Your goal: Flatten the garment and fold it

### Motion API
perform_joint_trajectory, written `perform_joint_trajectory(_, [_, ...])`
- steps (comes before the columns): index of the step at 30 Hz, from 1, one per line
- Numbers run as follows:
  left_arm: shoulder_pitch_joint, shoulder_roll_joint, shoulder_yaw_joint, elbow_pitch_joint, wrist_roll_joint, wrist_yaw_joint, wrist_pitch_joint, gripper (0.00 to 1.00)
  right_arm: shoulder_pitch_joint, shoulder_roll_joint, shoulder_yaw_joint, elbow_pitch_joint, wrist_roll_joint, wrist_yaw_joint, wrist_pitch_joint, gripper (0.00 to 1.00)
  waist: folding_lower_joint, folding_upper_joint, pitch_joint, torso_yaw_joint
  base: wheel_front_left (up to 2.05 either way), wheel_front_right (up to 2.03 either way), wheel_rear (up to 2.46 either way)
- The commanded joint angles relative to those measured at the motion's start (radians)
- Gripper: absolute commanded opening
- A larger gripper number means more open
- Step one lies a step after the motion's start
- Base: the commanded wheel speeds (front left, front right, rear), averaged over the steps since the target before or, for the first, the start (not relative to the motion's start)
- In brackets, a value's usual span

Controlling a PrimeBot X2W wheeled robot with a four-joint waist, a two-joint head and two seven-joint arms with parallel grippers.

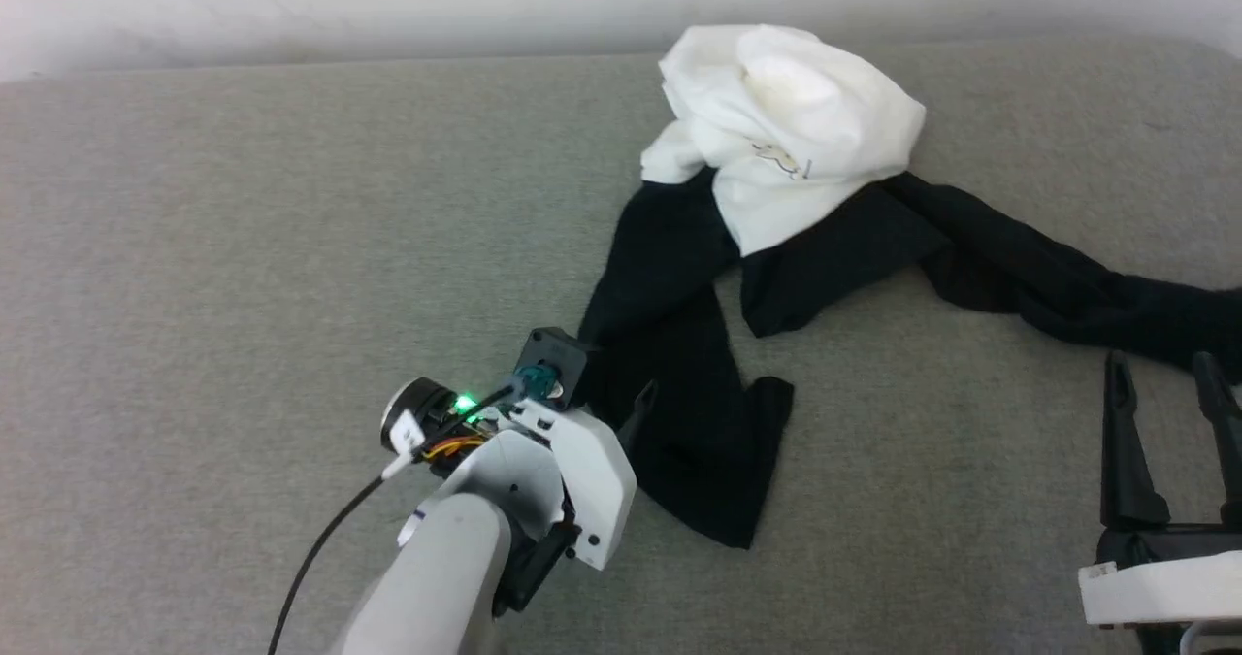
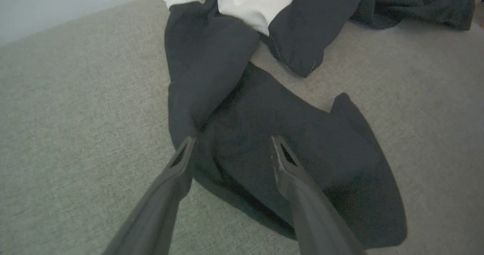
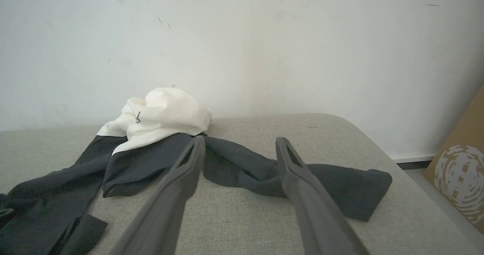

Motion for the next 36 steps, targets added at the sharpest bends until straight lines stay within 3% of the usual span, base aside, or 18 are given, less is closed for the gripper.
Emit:
perform_joint_trajectory(1, [-0.021, 0.007, -0.001, 0.026, -0.006, -0.001, 0.024, 1.0, -0.014, 0.002, 0.003, 0.005, 0.007, -0.001, -0.008, 1.0, -0.0002, 0.0, 0.031, -0.034, 0.0, 0.0, 0.0])
perform_joint_trajectory(7, [-0.052, 0.016, 0.006, 0.155, 0.031, 0.073, 0.146, 1.0, -0.031, 0.002, 0.021, 0.026, 0.013, -0.001, -0.015, 1.0, -0.0002, 0.0, 0.049, -0.069, 0.0, 0.0, 0.0])
perform_joint_trajectory(10, [-0.052, 0.012, -0.004, 0.191, 0.038, 0.089, 0.16, 1.0, -0.034, 0.002, 0.024, 0.038, 0.019, -0.001, -0.019, 1.0, -0.0002, 0.0, 0.05, -0.077, 0.0, 0.0, 0.0])
perform_joint_trajectory(11, [-0.049, 0.01, -0.01, 0.201, 0.036, 0.086, 0.16, 0.65, -0.035, 0.002, 0.026, 0.043, 0.02, -0.001, -0.021, 1.0, -0.0002, 0.0, 0.049, -0.078, 0.0, 0.0, 0.0])
perform_joint_trajectory(12, [-0.045, 0.007, -0.018, 0.21, 0.029, 0.077, 0.159, 0.0, -0.035, 0.002, 0.027, 0.048, 0.023, -0.001, -0.022, 1.0, -0.0002, 0.0, 0.046, -0.077, 0.0, 0.0, 0.0])
perform_joint_trajectory(18, [-0.024, -0.015, -0.025, 0.172, -0.06, 0.059, 0.076, 0.0, -0.028, 0.002, 0.029, 0.073, 0.031, -0.001, -0.024, 1.0, -0.0002, 0.0, 0.0, -0.045, 0.0, 0.0, 0.0])
perform_joint_trajectory(23, [0.025, -0.023, 0.042, -0.013, -0.215, 0.087, -0.015, 0.0, -0.012, 0.002, 0.03, 0.08, 0.031, -0.001, -0.015, 1.0, -0.0002, 0.0, -0.06, 0.0, 0.0, 0.0, 0.0])
perform_joint_trajectory(25, [0.06, -0.013, 0.092, -0.111, -0.25, 0.111, -0.022, 0.0, -0.003, 0.002, 0.03, 0.08, 0.033, -0.001, -0.009, 1.0, -0.0002, 0.0, -0.08, 0.018, 0.0, 0.0, 0.0])
perform_joint_trajectory(28, [0.144, 0.047, 0.2, -0.282, -0.29, 0.161, -0.006, 0.0, 0.007, 0.002, 0.032, 0.079, 0.038, -0.001, -0.002, 1.0, -0.0002, 0.0, -0.095, 0.033, 0.0, 0.0, 0.0])
perform_joint_trajectory(33, [0.344, 0.133, 0.435, -0.555, -0.364, 0.267, 0.045, 0.0, 0.018, 0.002, 0.038, 0.08, 0.055, -0.001, 0.001, 1.0, -0.0002, 0.0, -0.088, 0.037, 0.0, 0.0, 0.0])
perform_joint_trajectory(36, [0.469, 0.192, 0.578, -0.631, -0.357, 0.317, 0.069, 0.0, 0.024, 0.002, 0.033, 0.085, 0.058, -0.001, 0.002, 1.0, -0.0002, 0.0, -0.075, 0.031, 0.0, 0.0, 0.0])
